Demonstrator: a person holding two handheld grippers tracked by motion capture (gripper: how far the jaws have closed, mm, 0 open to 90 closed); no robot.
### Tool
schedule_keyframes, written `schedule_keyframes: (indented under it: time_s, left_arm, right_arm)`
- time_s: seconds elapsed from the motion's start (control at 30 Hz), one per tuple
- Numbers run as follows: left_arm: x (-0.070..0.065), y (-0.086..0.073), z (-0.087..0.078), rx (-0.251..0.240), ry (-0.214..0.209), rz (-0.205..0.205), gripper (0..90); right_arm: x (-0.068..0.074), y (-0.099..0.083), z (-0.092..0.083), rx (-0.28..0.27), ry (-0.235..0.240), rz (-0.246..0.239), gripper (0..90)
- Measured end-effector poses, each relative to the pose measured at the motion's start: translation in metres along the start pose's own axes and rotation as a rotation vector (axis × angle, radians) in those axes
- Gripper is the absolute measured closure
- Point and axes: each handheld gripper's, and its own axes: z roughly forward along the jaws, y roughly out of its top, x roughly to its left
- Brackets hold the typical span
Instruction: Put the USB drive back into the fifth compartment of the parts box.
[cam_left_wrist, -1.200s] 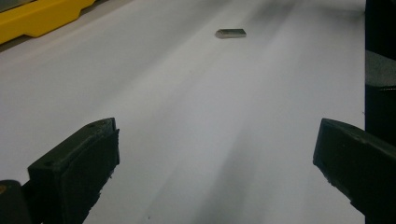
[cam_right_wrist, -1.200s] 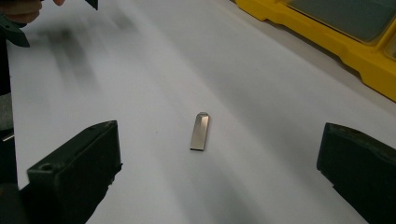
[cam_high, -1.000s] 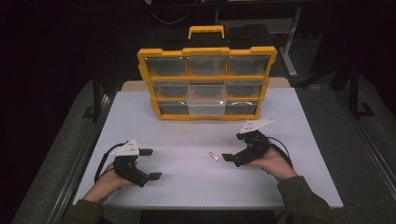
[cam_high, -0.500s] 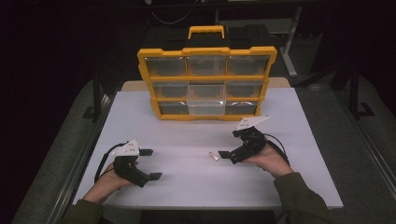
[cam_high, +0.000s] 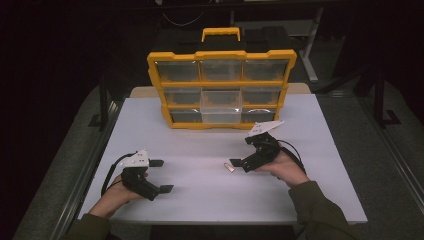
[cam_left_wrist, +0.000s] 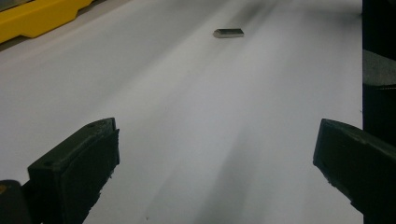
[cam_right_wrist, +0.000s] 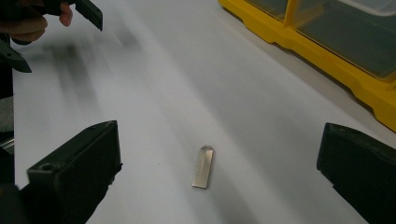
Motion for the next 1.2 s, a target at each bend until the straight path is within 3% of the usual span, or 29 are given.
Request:
schedule_keyframes:
  time_s: [1.2]
  left_arm:
    - [0.000,-0.001,0.000,0.002,-0.004,-0.002,0.0]
  right_arm:
    - [0.002,0.020,0.023,0.022,0.031,-0.014,0.0]
